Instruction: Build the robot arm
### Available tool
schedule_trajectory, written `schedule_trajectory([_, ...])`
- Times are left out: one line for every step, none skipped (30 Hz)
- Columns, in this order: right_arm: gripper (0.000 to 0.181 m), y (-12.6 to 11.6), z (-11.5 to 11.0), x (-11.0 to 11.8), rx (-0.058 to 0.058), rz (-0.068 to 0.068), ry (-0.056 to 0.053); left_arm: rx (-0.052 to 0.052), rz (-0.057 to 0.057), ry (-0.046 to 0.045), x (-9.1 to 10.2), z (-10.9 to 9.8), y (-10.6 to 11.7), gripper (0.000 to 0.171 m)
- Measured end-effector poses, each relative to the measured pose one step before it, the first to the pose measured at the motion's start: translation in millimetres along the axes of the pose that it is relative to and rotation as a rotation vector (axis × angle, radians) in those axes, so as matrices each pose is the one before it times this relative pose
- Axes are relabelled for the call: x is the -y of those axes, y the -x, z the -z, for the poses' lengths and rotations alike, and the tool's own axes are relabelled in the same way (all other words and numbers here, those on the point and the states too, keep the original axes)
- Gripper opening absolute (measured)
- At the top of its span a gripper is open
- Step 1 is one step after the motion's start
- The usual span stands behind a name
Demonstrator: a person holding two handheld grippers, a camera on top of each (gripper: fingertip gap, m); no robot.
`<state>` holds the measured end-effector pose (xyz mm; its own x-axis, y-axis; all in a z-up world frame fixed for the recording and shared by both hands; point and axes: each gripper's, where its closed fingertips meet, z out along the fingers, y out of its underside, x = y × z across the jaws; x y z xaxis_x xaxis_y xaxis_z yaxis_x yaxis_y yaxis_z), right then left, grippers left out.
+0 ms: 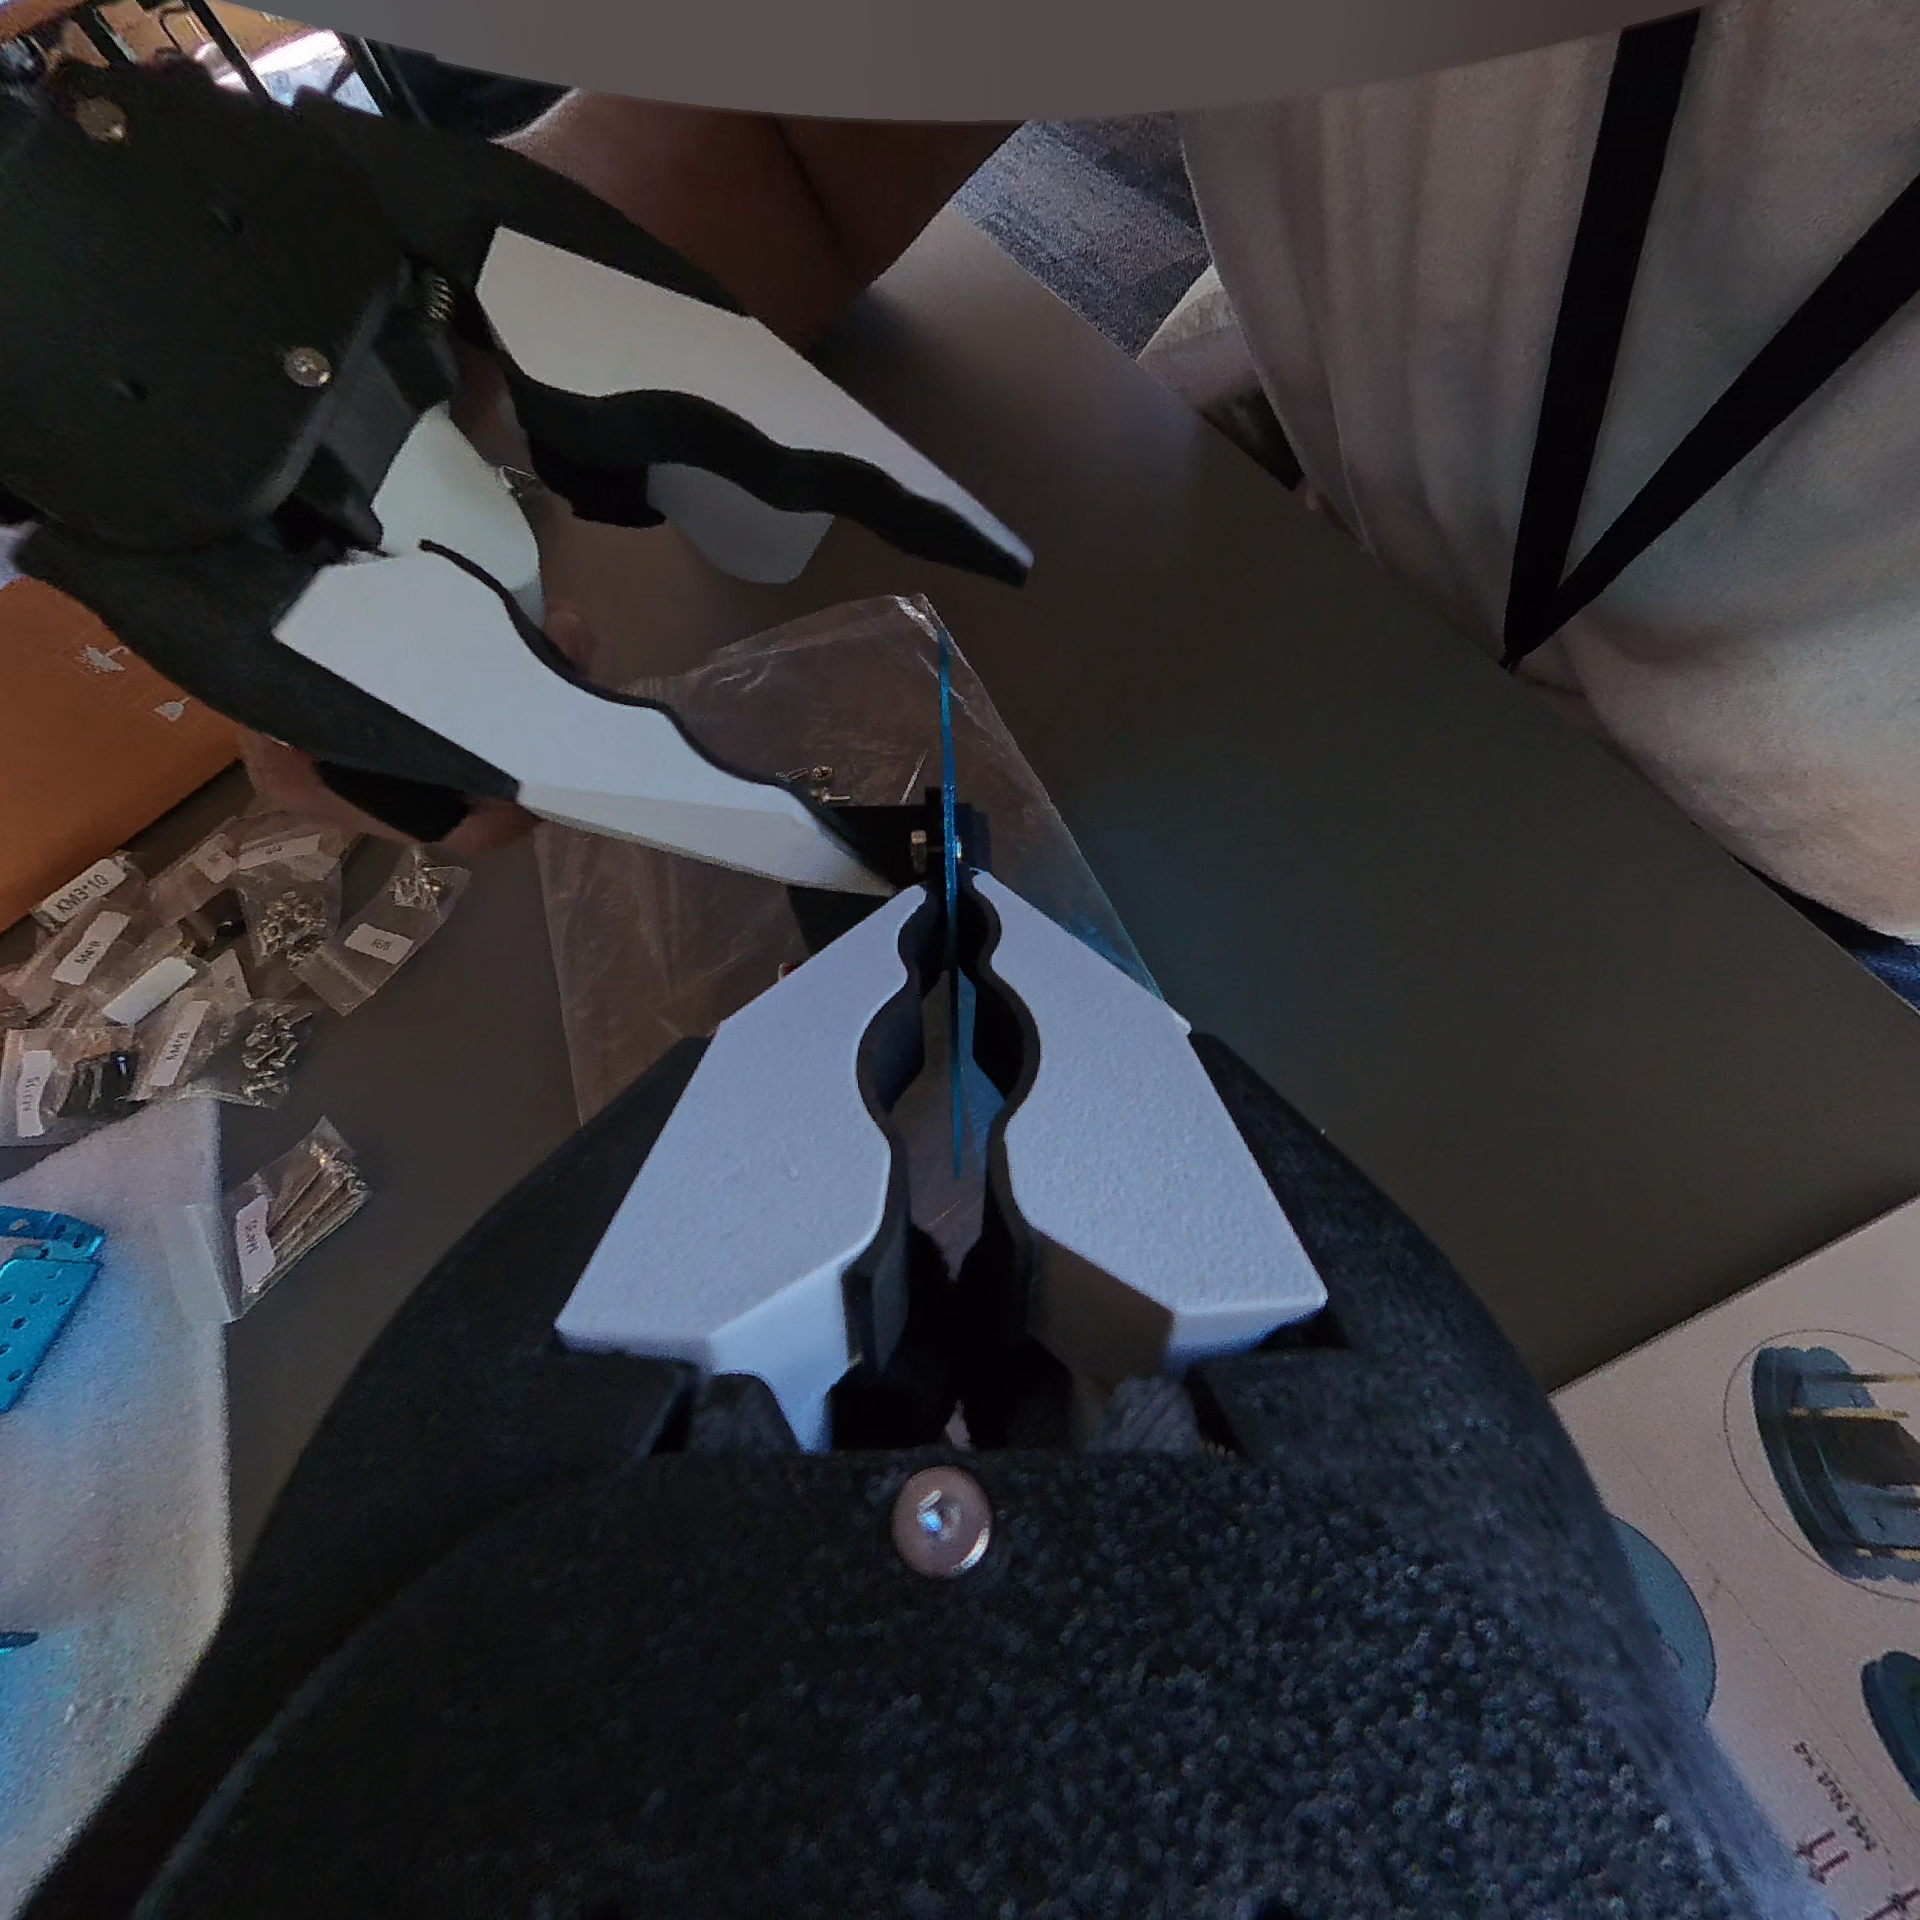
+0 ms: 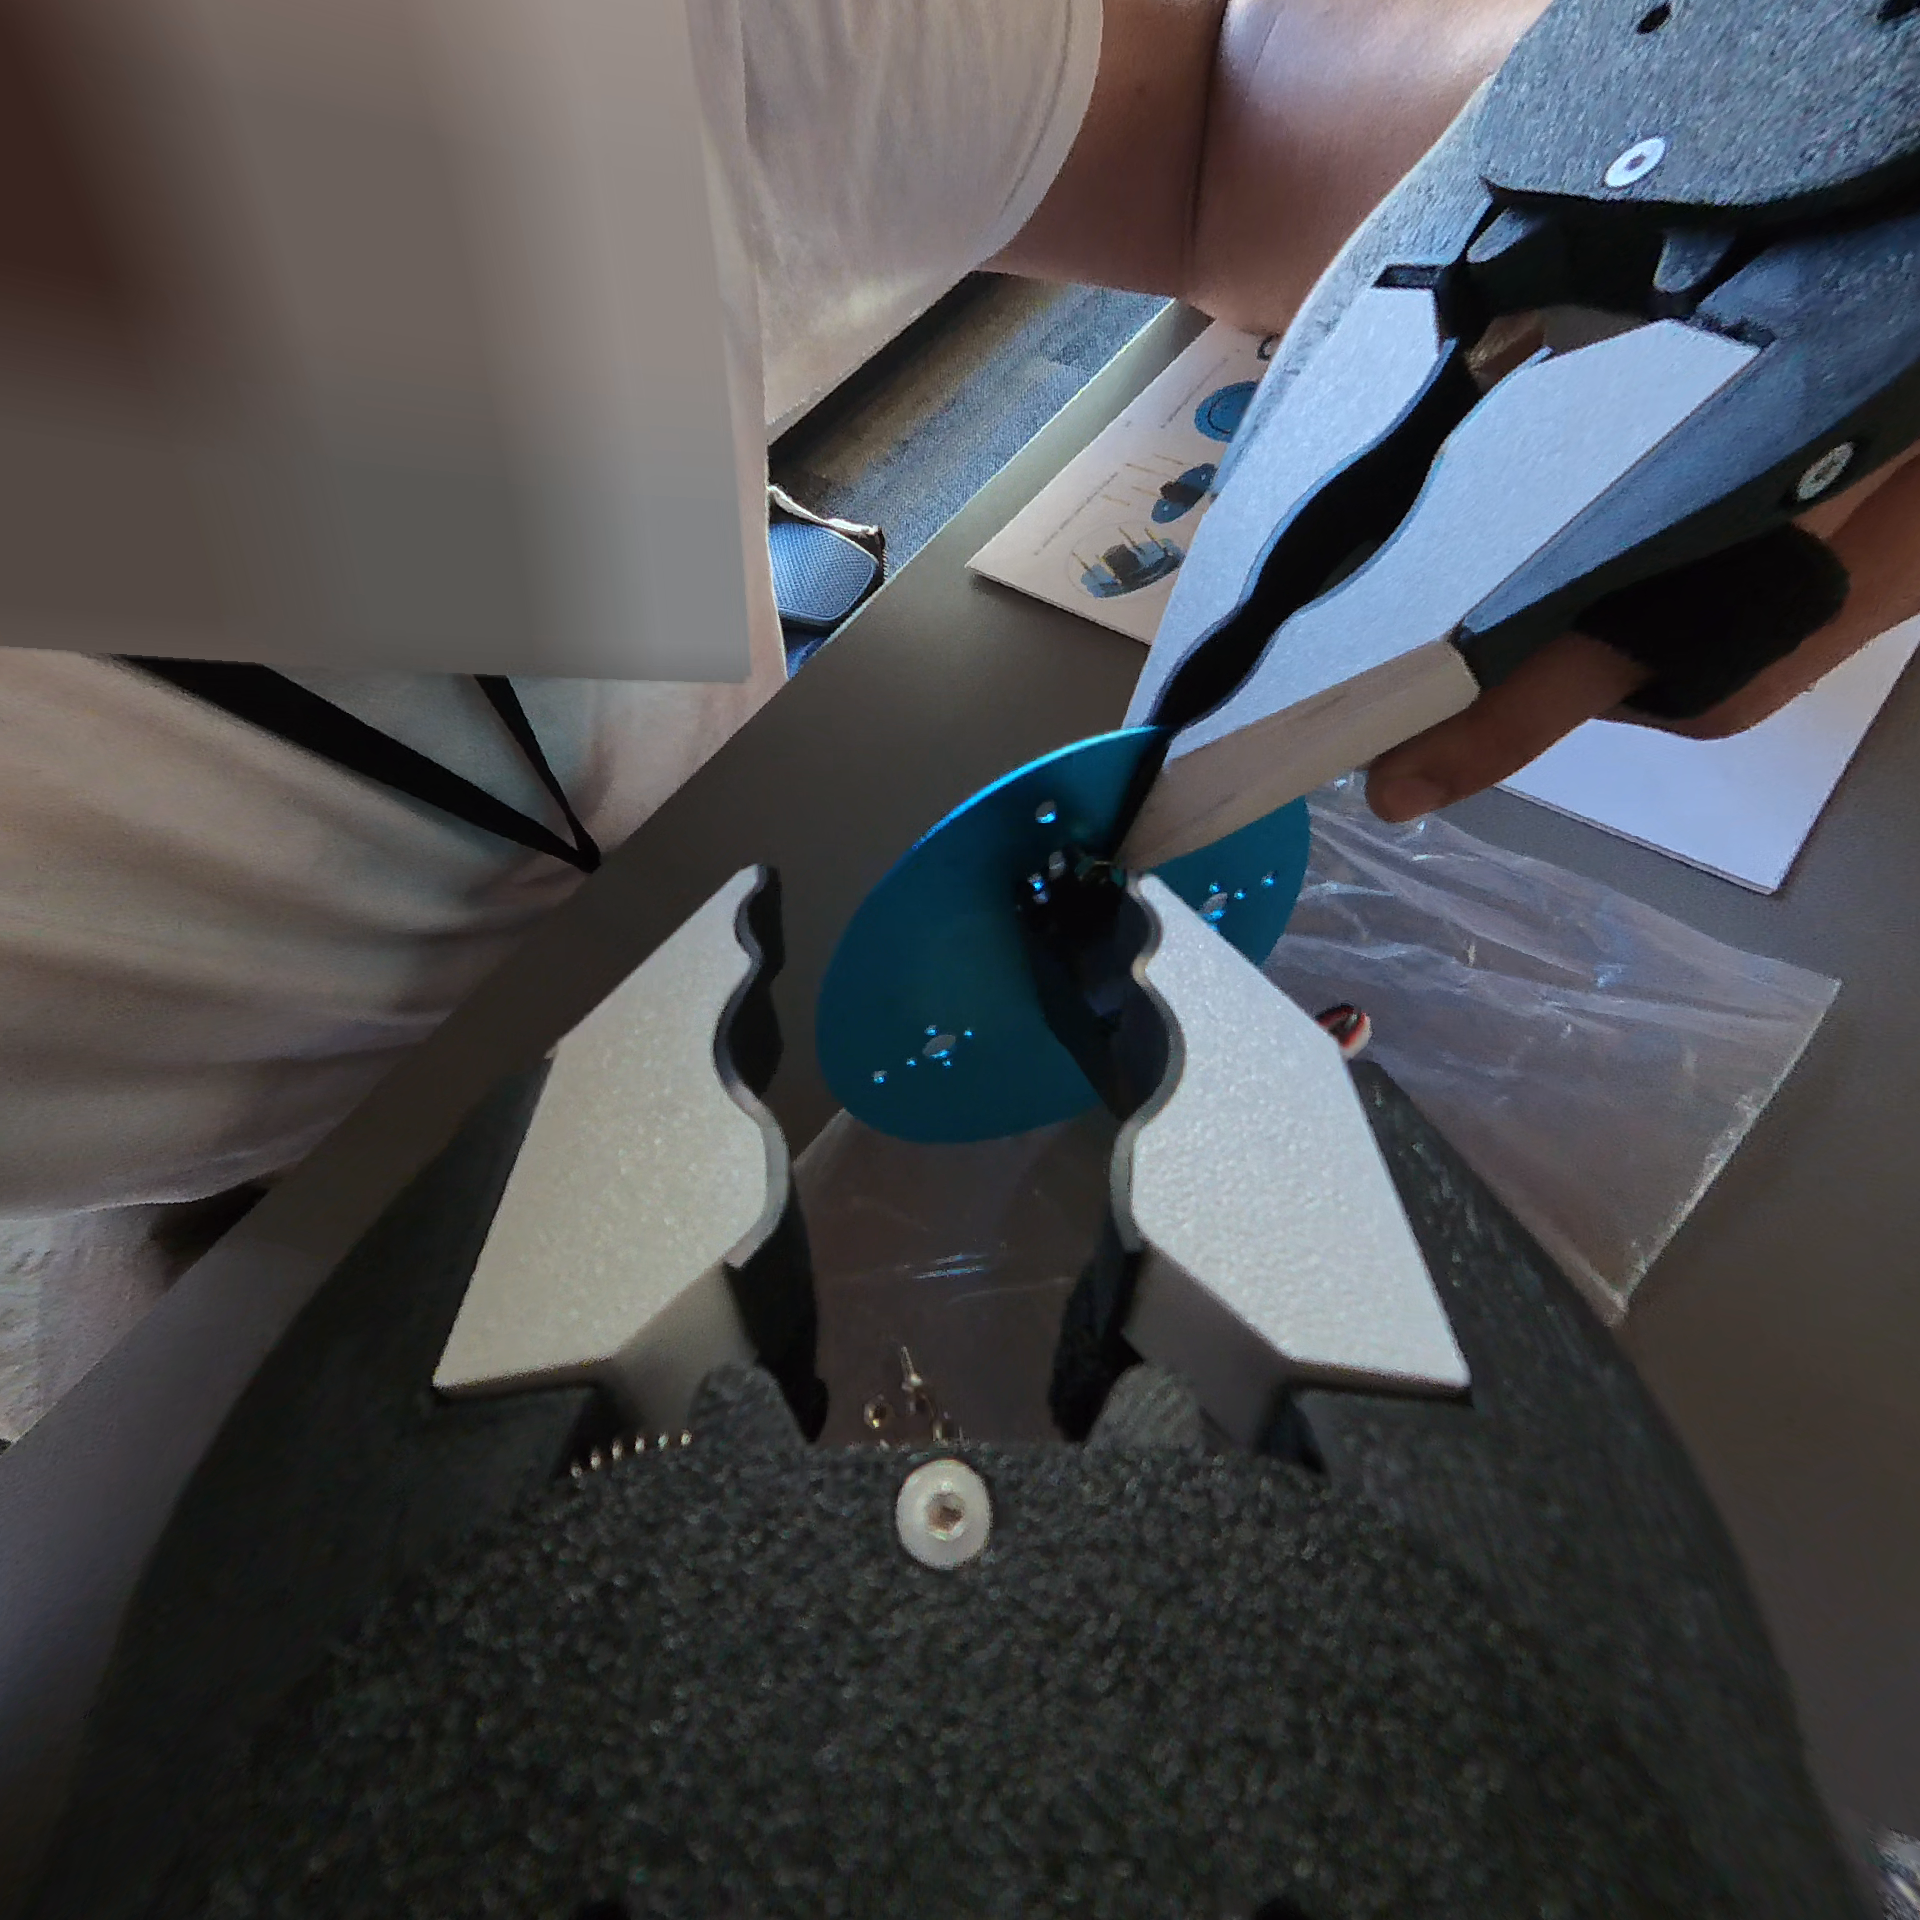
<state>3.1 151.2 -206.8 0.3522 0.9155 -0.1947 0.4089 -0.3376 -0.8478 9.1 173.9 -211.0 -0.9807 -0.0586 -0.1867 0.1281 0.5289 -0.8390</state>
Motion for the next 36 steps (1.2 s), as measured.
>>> schedule_trajectory([0.063, -0.47, 3.24, 1.45, -0.0108, 0.0113, 0.0016, -0.0005, 0.0015, -0.00180, -0.17, 0.07, 0.11, 0.001])
schedule_trajectory([0.061, 2.55, 3.62, 5.04, 0.0058, 0.0062, -0.0219, -0.0003, 0.0008, -0.00092, -0.05, 0.16, 0.11, 0.001])
schedule_trajectory([0.060, 3.25, 2.48, 5.42, 0.0136, 0.0008, -0.0259, 0.0004, 0.0001, 0.00049, -0.03, -0.06, 0.14, 0.001])
schedule_trajectory([0.059, 2.33, 0.07, 2.13, 0.0098, 0.0012, -0.0097, 0.0003, -0.0009, 0.00100, 0.06, -0.03, 0.02, 0.001])
schedule_trajectory([0.059, 0.29, -2.07, -2.12, 0.0012, 0.0018, 0.0124, -0.0001, -0.0006, 0.00090, 0.04, -0.18, -0.09, 0.001])
schedule_trajectory([0.059, -0.95, -3.49, -4.18, -0.0022, -0.0005, 0.0208, -0.0030, -0.0008, 0.00090, 0.13, -0.12, -0.45, 0.001])
schedule_trajectory([0.059, -0.36, -2.71, -0.80, 0.0032, 0.0019, -0.0025, -0.0036, -0.0014, 0.00072, -0.04, -0.13, -0.72, 0.001])
schedule_trajectory([0.060, -0.68, -1.39, 0.51, 0.0017, -0.0046, -0.0086, 0.0069, -0.0007, -0.00017, 0.16, -0.15, 0.80, 0.001])
schedule_trajectory([0.060, -2.09, -0.04, -0.71, -0.0068, -0.0026, 0.0032, 0.0019, 0.0005, 0.00047, -0.09, 0.00, 0.43, 0.001])
schedule_trajectory([0.061, 0.00, 0.74, 0.07, 0.0012, -0.0013, 0.0017, 0.0008, 0.0024, 0.00058, -0.17, 0.19, 0.46, 0.001])
schedule_trajectory([0.061, -0.08, 1.39, 0.12, -0.0028, -0.0003, 0.0022, -0.0011, 0.0001, -0.00062, -0.08, 0.19, -0.05, 0.001])
schedule_trajectory([0.061, -1.11, 1.66, -0.44, -0.0106, 0.0027, 0.0069, -0.0004, 0.0001, -0.00132, -0.01, 0.03, -0.07, 0.001])
schedule_trajectory([0.061, 0.12, 1.55, 0.70, -0.0053, 0.0040, -0.0005, -0.0011, -0.0011, -0.00057, 0.02, -0.06, -0.30, 0.001])
schedule_trajectory([0.060, 1.95, 0.79, 2.49, 0.0079, 0.0018, -0.0136, 0.0014, -0.0012, 0.00120, 0.09, -0.10, 0.17, 0.001])
schedule_trajectory([0.060, 1.60, -0.28, 1.57, 0.0098, -0.0032, -0.0092, -0.0005, -0.0004, 0.00125, 0.08, -0.10, -0.14, 0.001])
schedule_trajectory([0.060, -0.52, -1.72, -1.69, 0.0003, -0.0030, 0.0089, -0.0010, -0.0003, 0.00044, 0.04, -0.14, -0.13, 0.001])
schedule_trajectory([0.061, -1.62, -2.28, -3.11, -0.0054, 0.0001, 0.0150, -0.0019, -0.0010, -0.00078, 0.18, -0.12, -0.30, 0.001])
schedule_trajectory([0.062, -0.93, -1.15, 0.27, -0.0018, 0.0015, -0.0078, -0.0023, 0.0005, -0.00132, 0.11, -0.13, -0.47, 0.001])
schedule_trajectory([0.061, -0.04, -0.33, 0.13, 0.0049, -0.0055, -0.0040, 0.0016, -0.0006, -0.00079, 0.09, -0.18, 0.15, 0.001])
schedule_trajectory([0.062, -0.63, 0.13, -0.32, -0.0014, -0.0031, 0.0004, 0.0021, 0.0005, 0.00043, -0.07, 0.02, 0.35, 0.001])
schedule_trajectory([0.062, -0.15, 0.88, 0.40, -0.0020, 0.0031, -0.0002, 0.0015, 0.0013, 0.00046, -0.18, 0.29, 0.45, 0.001])
schedule_trajectory([0.062, -0.46, 1.07, 0.33, -0.0073, 0.0028, 0.0020, -0.0009, 0.0014, -0.00117, -0.12, 0.08, 0.07, 0.001])
schedule_trajectory([0.063, -0.53, 1.34, 0.26, -0.0089, 0.0056, 0.0040, -0.0006, 0.0008, -0.00197, 0.02, 0.05, -0.04, 0.001])
schedule_trajectory([0.063, 0.08, 1.81, 2.66, -0.0057, 0.0054, -0.0110, -0.0002, 0.0000, -0.00054, 0.02, 0.05, -0.03, 0.001])
schedule_trajectory([0.062, 1.41, 1.56, 3.10, 0.0025, 0.0037, -0.0127, 0.0006, -0.0002, 0.00140, -0.05, 0.08, 0.01, 0.001])
schedule_trajectory([0.061, 1.64, 0.34, 0.30, 0.0072, 0.0000, 0.0031, 0.0003, -0.0006, 0.00153, -0.02, -0.01, 0.10, 0.001])
schedule_trajectory([0.061, 0.40, -0.86, -1.59, 0.0002, 0.0014, 0.0123, 0.0001, -0.0005, 0.00049, 0.13, -0.07, -0.04, 0.001])
schedule_trajectory([0.061, -0.05, -2.02, -1.62, -0.0008, 0.0028, 0.0080, -0.0002, -0.0004, -0.00017, 0.09, -0.08, -0.10, 0.001])
schedule_trajectory([0.061, -0.43, -2.87, -3.03, 0.0003, -0.0019, 0.0136, -0.0032, -0.0002, -0.00009, 0.08, -0.08, -0.53, 0.001])
schedule_trajectory([0.063, -1.68, -2.10, -0.76, -0.0079, 0.0011, -0.0017, -0.0047, -0.0014, -0.00002, 0.13, -0.25, -0.99, 0.001])
schedule_trajectory([0.062, -0.77, -1.09, -1.10, -0.0027, 0.0015, 0.0037, -0.0005, -0.0025, 0.00063, 0.19, -0.22, -0.41, 0.001])
schedule_trajectory([0.063, 0.81, 0.15, 0.45, 0.0054, -0.0019, -0.0029, 0.0014, -0.0004, 0.00091, 0.14, -0.11, 0.03, 0.001])
schedule_trajectory([0.064, 0.02, 0.31, -0.07, 0.0004, -0.0034, 0.0007, 0.0003, 0.0003, 0.00051, -0.01, 0.06, 0.24, 0.001])
schedule_trajectory([0.063, -0.17, 0.00, -0.08, -0.0029, 0.0012, 0.0002, -0.0008, 0.0003, -0.00026, -0.03, 0.05, -0.03, 0.001])
schedule_trajectory([0.063, -0.07, 0.04, 0.01, -0.0030, 0.0049, 0.0008, 0.0003, 0.0010, -0.00192, 0.01, 0.05, 0.06, 0.001])
schedule_trajectory([0.063, -0.51, 0.23, -0.09, -0.0047, 0.0048, 0.0022, 0.0025, 0.0022, -0.00239, 0.00, 0.08, 0.49, 0.001])
